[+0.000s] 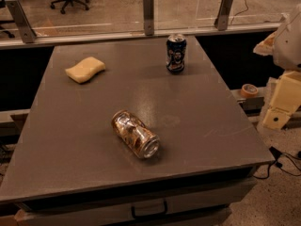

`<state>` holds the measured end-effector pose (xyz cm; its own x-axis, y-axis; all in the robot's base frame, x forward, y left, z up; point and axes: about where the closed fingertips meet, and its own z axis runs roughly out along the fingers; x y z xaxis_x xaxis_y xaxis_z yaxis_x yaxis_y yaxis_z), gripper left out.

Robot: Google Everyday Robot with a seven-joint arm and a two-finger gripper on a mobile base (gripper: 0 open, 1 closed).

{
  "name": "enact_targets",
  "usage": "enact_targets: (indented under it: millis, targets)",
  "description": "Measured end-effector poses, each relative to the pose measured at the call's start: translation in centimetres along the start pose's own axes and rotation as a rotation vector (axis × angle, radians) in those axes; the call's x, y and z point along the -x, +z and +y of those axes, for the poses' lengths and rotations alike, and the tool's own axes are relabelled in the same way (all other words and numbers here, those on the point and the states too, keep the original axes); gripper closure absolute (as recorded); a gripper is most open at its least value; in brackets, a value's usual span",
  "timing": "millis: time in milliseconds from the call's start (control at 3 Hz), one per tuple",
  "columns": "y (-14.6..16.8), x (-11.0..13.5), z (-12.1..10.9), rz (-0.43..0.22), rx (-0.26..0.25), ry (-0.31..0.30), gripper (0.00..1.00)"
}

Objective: Pick pepsi can

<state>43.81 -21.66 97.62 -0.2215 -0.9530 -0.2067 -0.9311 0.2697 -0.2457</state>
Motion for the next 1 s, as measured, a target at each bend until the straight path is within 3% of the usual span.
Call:
enact_targets:
  millis: [333,667,1000]
  targets:
    - [0.1,0.1,-0.2,-0.005,-0.003,0.000,0.00]
    - [1.8,1.2,-3.5,-0.099,-0.046,-0.005,0.00]
    - [5.0,5.4,-9.4,-0.244,-0.110,-0.011,0.00]
